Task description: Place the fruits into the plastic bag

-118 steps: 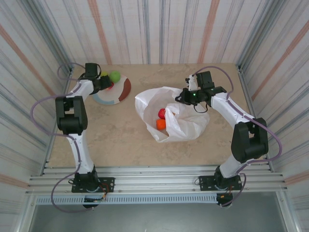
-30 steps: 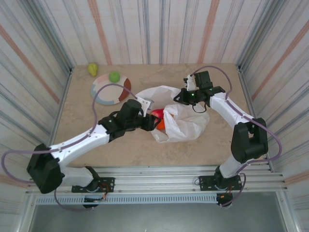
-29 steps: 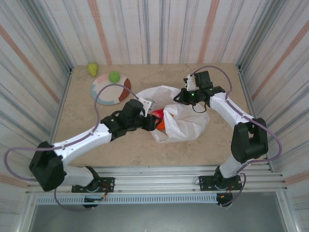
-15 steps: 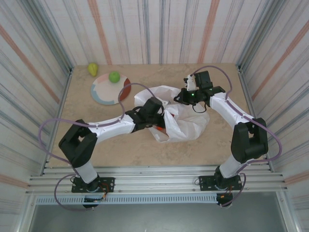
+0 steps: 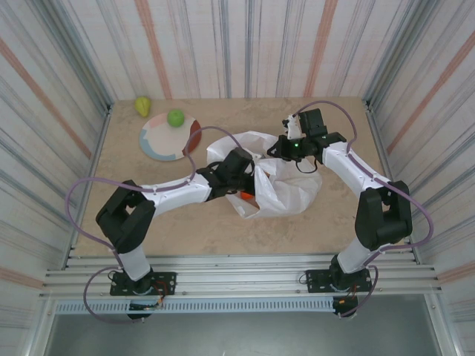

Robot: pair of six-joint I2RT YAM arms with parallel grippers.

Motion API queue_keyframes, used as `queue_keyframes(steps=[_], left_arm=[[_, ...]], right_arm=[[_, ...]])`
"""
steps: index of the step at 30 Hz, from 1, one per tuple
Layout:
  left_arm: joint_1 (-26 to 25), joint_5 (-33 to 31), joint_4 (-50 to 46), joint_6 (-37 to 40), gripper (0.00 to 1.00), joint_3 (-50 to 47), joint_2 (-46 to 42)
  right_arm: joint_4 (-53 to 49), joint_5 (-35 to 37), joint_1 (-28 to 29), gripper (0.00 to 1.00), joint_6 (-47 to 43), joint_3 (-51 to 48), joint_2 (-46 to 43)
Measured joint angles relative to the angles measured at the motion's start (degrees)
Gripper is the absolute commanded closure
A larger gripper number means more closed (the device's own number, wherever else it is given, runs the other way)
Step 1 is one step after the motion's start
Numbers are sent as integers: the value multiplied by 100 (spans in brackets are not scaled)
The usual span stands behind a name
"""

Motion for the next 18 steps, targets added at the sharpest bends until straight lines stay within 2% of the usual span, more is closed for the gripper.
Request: queue_keyframes(steps=[6, 13, 18], left_arm=[[0, 0, 2, 129, 15, -160, -457], [46, -24, -76, 396, 15, -518, -1471], [315, 52, -323, 560, 16, -839, -2277]], right_arm=[[-2, 0, -4, 100, -2, 0, 0], [-2, 17, -17, 100, -2, 0, 0], [0, 17, -42, 100, -2, 0, 0]])
